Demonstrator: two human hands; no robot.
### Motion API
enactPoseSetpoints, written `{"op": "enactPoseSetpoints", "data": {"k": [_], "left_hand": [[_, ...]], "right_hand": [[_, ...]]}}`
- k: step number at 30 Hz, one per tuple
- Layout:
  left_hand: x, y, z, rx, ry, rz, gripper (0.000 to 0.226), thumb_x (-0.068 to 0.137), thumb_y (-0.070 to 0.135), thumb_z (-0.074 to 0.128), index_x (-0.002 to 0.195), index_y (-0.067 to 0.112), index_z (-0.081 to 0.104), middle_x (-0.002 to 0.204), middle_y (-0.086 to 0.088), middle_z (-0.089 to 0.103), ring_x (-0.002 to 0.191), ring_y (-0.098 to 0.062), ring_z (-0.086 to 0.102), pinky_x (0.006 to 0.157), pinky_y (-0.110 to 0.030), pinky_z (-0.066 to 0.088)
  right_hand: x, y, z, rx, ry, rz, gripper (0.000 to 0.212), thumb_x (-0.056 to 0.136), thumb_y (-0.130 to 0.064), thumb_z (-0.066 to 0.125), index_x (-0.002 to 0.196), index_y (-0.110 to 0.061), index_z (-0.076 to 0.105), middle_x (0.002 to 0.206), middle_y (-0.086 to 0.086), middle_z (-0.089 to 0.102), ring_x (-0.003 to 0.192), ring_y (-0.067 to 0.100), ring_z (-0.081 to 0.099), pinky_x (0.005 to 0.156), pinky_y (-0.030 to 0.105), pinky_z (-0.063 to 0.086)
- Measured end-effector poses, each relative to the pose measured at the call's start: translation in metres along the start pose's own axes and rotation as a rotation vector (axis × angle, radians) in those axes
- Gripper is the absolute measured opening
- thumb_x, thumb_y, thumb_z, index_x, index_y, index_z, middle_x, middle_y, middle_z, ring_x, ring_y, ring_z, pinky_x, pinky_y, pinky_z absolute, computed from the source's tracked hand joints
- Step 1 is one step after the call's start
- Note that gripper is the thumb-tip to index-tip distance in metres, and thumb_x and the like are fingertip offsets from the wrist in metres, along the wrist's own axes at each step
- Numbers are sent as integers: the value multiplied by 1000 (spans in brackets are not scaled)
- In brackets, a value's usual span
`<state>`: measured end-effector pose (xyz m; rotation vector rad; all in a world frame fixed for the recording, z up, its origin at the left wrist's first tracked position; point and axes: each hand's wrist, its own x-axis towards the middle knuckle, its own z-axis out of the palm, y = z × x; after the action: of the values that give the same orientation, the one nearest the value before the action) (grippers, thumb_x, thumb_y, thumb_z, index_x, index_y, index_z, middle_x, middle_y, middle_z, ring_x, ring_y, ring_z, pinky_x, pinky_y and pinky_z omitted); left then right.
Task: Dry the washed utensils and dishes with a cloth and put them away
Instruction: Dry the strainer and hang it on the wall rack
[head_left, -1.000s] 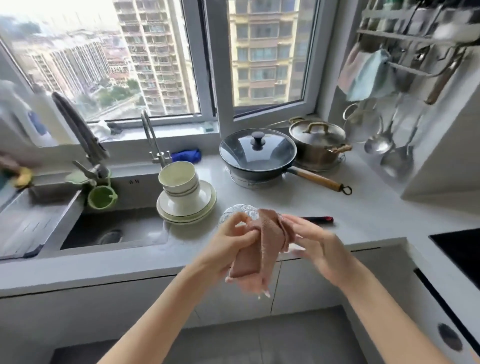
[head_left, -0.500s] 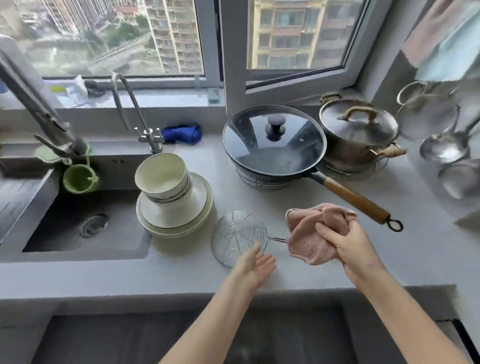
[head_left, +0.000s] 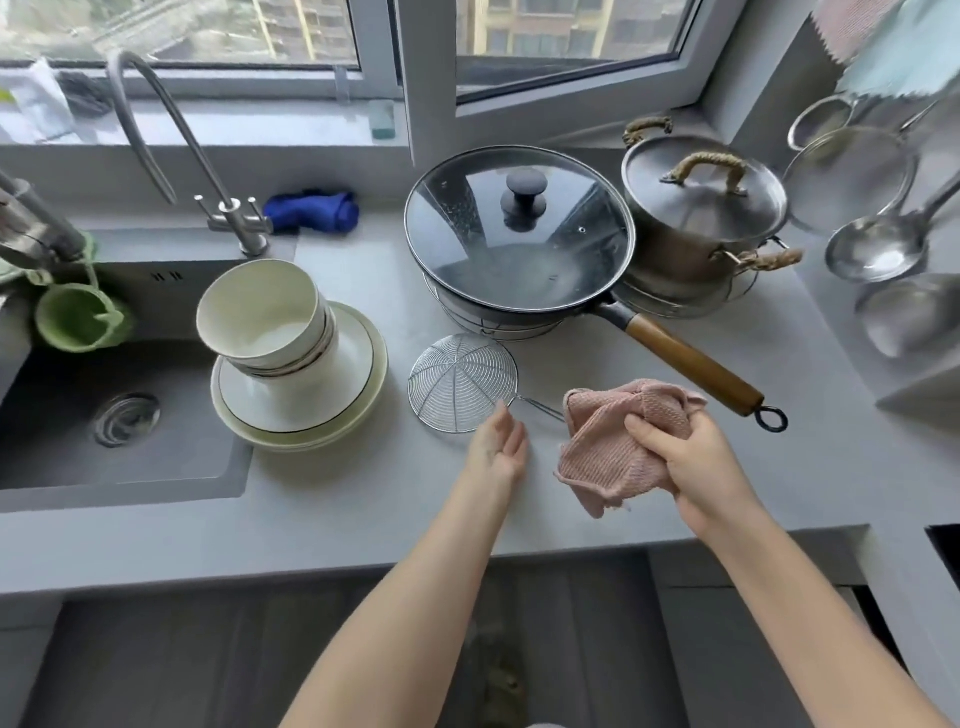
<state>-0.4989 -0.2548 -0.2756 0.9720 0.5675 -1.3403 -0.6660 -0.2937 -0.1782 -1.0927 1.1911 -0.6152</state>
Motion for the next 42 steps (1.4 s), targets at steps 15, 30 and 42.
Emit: {"op": "enactPoseSetpoints", "data": {"k": [15,30,42], "left_hand": [[-48,20,-7,163,34,272,20,97,22,50,86,6,52,67,-8,47,57,-20,47,49,-29,57],[-150,107,-63,1370,-100,736,27,93,25,56,70,12,50,46,9,49,39,-4,38,45,-19,30],[-169,109,-71,1334,-264,1104,21,88,13,59,69,17,49,49,14,45,49,-2,33,48,-19,30]], "right_hand": [[-15,-16,1,79,27,10,27,89,-6,60,114,-13,57,109,8,66,98,23,64,66,29,54],[-60,-33,100,-131,61,-842,27,92,-16,60,118,-21,58,117,-7,63,104,2,63,86,28,54],[-30,-13,167,-675,-26,-1189,36,86,-46,53,117,-30,61,137,3,54,134,33,39,107,59,27]]}}
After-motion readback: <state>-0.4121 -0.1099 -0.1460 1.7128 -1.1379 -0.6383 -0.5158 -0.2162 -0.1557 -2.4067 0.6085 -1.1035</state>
